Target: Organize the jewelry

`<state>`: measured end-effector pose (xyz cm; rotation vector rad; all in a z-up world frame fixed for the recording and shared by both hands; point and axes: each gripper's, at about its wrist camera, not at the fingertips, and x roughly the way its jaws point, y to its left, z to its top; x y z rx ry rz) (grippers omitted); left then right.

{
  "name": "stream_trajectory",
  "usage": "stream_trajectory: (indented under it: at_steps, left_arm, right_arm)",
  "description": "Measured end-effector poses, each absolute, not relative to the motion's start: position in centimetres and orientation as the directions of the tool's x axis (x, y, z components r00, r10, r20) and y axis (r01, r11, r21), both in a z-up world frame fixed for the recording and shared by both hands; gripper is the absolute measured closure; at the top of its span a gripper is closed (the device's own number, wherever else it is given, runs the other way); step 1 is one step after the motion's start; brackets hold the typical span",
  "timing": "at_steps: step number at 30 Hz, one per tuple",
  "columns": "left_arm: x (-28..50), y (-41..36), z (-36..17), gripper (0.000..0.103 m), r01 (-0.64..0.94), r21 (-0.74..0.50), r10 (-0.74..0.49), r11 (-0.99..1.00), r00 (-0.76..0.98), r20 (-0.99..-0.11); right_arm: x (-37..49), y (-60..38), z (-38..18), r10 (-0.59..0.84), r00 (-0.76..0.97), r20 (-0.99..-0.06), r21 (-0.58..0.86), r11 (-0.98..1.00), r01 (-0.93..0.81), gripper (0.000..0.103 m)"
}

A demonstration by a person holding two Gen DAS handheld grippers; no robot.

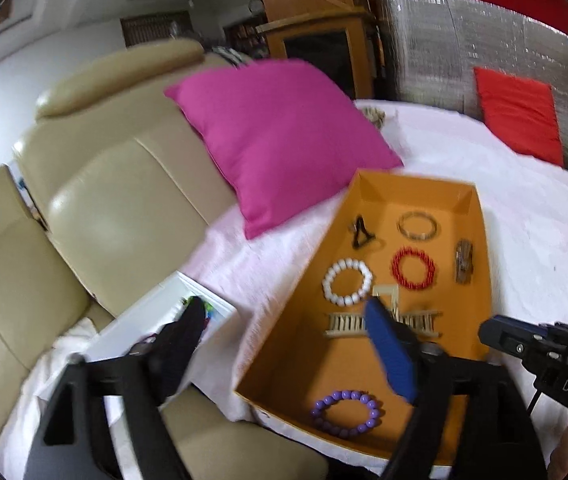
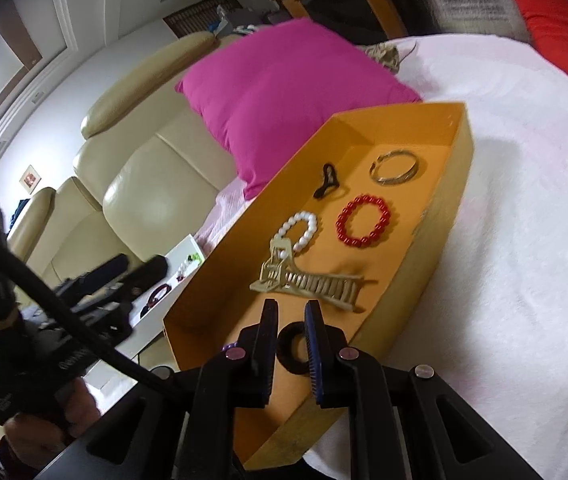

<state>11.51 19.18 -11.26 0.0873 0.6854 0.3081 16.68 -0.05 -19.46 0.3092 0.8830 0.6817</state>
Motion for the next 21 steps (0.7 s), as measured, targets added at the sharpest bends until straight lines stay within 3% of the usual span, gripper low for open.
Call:
stream_trajectory:
  at_steps: [5,13,21]
  left_arm:
    - [9.3,17.5,-8.4,0.016,-0.235,0.203,0.309,0.95,0.78,-0.545]
    - [6.6,15.5,-5.3,0.016,-0.217,0.191,0.285,0.957,0.817,-0.502]
    - [5.2,14.4,-4.6,0.016,-0.188,0.198,0.263,0.962,0.836,-0.482]
  right_arm:
    - [15.2,-1.5,-17.1,0.625,0.511,-0.59,0.459,0.781,-0.424,0.087]
    - [11.5,-4.9,-13.7,0.577,0.599,-0.554,0.433,0.815,-0.385,0.057]
    - [8.9,-7.1,-12.3,0.536,0.646,-0.543,0.417,0.84,-0.346,0.057]
